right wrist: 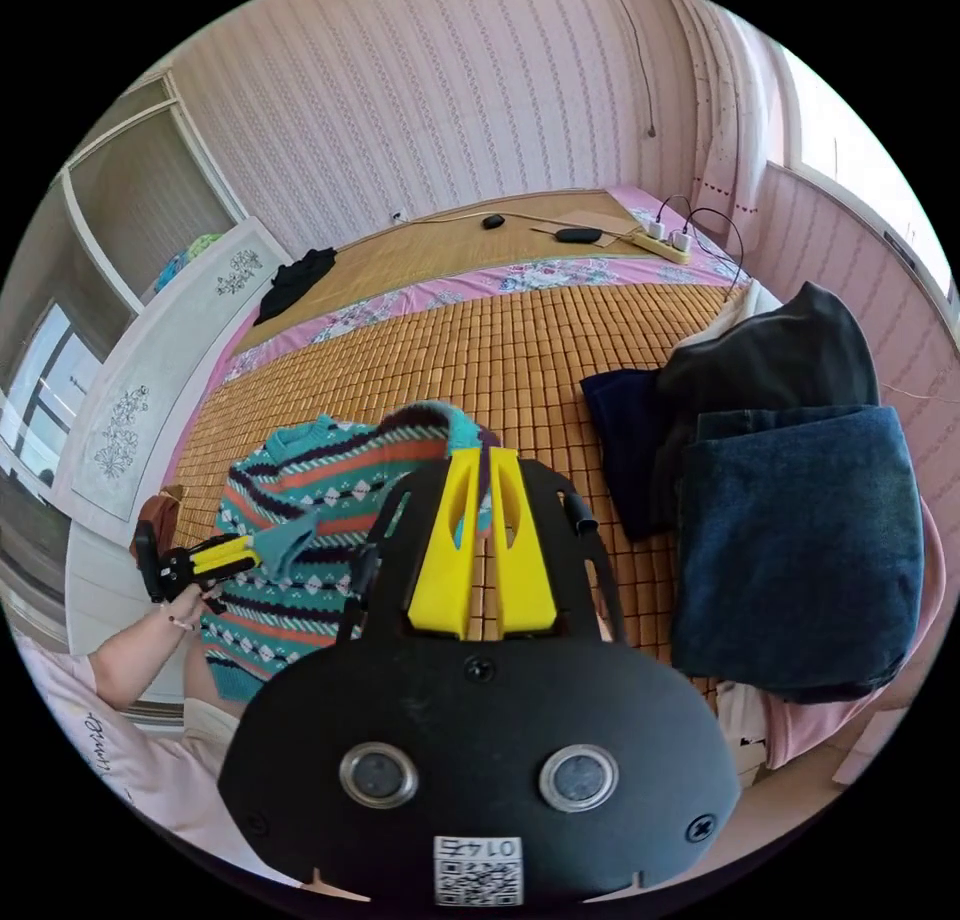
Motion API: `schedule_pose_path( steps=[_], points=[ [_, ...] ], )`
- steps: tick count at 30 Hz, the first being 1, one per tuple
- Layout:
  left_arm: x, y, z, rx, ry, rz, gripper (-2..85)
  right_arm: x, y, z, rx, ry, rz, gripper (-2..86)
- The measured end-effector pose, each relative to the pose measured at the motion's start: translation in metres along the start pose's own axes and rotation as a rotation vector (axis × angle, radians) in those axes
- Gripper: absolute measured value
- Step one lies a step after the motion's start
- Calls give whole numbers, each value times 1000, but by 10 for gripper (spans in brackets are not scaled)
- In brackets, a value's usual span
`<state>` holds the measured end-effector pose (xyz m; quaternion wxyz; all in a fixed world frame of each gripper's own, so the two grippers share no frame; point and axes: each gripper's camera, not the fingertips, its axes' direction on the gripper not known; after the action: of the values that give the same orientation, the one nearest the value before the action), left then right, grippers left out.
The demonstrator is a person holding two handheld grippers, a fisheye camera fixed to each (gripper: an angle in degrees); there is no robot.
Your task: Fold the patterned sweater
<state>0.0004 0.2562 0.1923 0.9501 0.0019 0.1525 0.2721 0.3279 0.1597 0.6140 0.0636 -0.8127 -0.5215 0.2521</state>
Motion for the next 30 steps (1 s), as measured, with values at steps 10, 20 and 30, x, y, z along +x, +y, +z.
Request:
schedule_pose_path(
  steps=[10, 20, 30],
  points=[
    [-155, 179, -242, 28, -928, -656, 64, -145, -17, 81, -245, -11, -389, 38],
    [-131, 104, -54, -136, -417, -404, 27, -322, -29, 205, -409, -11, -595, 14],
    [-184, 16, 31, -229, -434, -299, -9, -318, -62, 247, -408, 114, -547, -9]
  ],
)
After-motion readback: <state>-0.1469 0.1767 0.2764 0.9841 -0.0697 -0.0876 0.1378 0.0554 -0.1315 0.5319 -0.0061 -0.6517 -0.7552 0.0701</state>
